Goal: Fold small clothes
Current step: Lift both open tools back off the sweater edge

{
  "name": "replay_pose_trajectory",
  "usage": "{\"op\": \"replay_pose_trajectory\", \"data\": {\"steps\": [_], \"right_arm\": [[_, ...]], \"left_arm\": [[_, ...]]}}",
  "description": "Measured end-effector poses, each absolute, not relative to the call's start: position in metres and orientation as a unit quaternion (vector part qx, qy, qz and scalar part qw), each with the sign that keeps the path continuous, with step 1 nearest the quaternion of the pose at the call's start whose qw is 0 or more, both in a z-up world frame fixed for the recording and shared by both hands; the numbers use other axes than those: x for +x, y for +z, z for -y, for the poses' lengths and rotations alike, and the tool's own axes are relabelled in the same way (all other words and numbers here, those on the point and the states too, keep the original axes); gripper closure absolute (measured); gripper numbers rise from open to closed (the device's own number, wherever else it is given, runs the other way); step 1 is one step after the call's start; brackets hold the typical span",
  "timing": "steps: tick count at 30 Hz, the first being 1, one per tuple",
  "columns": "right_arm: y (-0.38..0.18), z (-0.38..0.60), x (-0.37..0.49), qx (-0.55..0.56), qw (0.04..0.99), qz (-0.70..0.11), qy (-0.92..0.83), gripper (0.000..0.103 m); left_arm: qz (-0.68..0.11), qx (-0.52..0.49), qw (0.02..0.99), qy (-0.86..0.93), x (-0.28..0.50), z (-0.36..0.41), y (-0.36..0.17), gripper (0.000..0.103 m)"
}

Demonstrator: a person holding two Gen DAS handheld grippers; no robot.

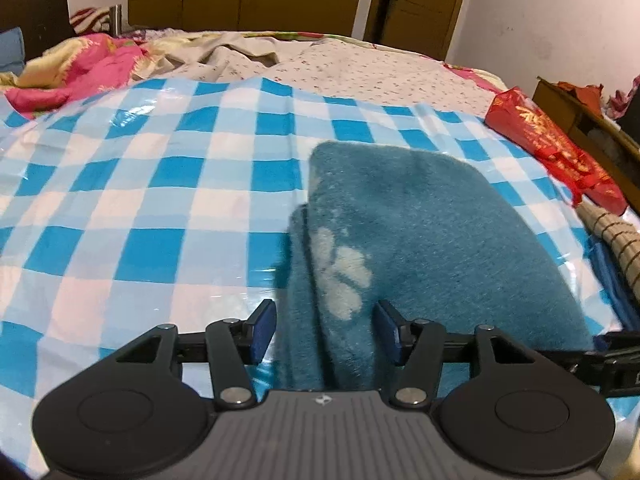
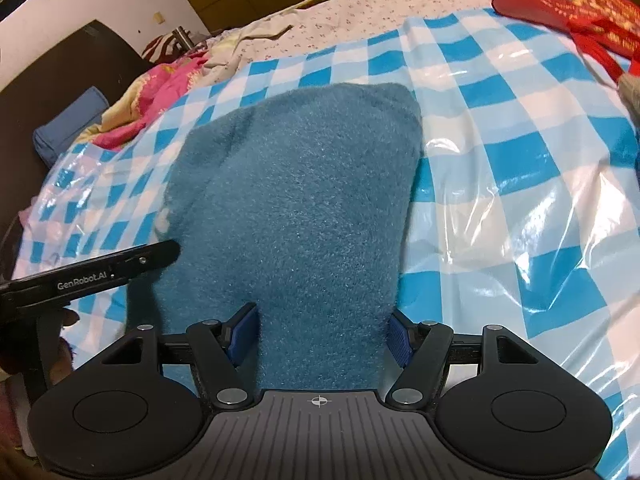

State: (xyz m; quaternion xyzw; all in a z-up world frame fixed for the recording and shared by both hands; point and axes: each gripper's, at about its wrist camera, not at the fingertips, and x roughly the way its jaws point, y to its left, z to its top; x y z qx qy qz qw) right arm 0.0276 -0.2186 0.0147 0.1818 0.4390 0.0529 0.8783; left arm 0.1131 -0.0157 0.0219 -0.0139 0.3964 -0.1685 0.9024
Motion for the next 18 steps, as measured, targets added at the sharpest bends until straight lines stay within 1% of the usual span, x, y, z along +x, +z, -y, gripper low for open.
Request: {"op": "replay_pose_trajectory", "data": {"steps": [4,9,18], "right_arm": [[0.016,0.211,0.029,0.156,0.884,-0.439,0.044,0.037],[0.020,0.199,0.029,0.109,0.896,-0.430,0.029,0.031],[0.034,0.177,0.014,0.022,0.918,-0.395,-0.002,0.031]], "left_arm": [[-0.381,0.022,0.912,-0.152,0.108,0.025,0.016,0.035],[-0.367,0.048,0.918,-0.144,0.104,0.030,0.016,0.035],[-0.360,0.028,0.923,-0.132,0.098,0.023,0.012,0.035]]}}
